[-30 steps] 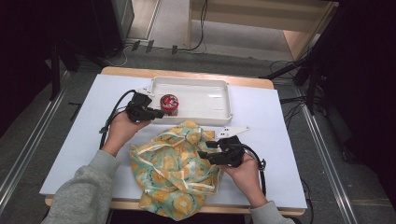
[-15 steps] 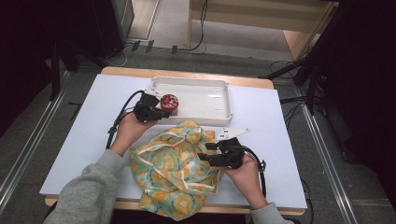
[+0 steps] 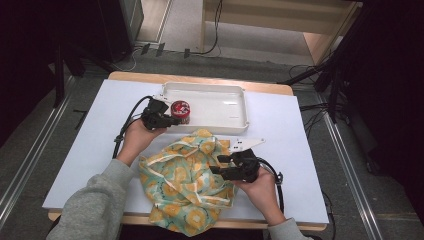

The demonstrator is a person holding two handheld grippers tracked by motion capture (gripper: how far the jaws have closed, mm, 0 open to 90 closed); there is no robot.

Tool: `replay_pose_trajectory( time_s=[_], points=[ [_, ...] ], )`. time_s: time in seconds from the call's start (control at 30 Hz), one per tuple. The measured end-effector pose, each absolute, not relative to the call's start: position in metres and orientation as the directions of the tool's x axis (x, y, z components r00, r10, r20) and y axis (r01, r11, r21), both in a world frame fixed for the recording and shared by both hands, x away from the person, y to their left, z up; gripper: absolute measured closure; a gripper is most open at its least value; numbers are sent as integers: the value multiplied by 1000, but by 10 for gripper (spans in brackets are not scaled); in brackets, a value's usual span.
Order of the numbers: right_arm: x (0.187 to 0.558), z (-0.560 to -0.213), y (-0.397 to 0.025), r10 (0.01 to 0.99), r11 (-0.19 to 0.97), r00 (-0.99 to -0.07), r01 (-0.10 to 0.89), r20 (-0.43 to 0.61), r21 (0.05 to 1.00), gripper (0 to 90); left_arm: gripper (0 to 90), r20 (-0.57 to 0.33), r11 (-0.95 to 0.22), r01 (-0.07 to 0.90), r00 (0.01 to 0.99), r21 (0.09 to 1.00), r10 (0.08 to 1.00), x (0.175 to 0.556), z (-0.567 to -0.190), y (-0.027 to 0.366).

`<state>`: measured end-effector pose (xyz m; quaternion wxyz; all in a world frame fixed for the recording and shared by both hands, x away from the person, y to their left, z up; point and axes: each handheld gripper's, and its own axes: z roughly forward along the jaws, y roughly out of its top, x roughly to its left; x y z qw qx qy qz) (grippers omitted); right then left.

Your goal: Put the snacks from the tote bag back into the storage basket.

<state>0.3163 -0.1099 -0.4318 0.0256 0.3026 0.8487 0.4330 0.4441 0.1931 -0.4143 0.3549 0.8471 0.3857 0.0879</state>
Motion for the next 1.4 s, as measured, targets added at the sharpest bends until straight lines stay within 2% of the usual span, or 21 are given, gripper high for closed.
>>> replay_pose_trajectory(
  time_s=[1.03,1.4],
  points=[
    [316,-431,-112,544,434,-809,498,222,751,503,868,-177,-338,632,609,698,773,461,-414,225],
    [315,-433,-111,547,433,-807,502,225,748,503,863,-163,-325,632,588,703,792,473,-414,229]
  ],
)
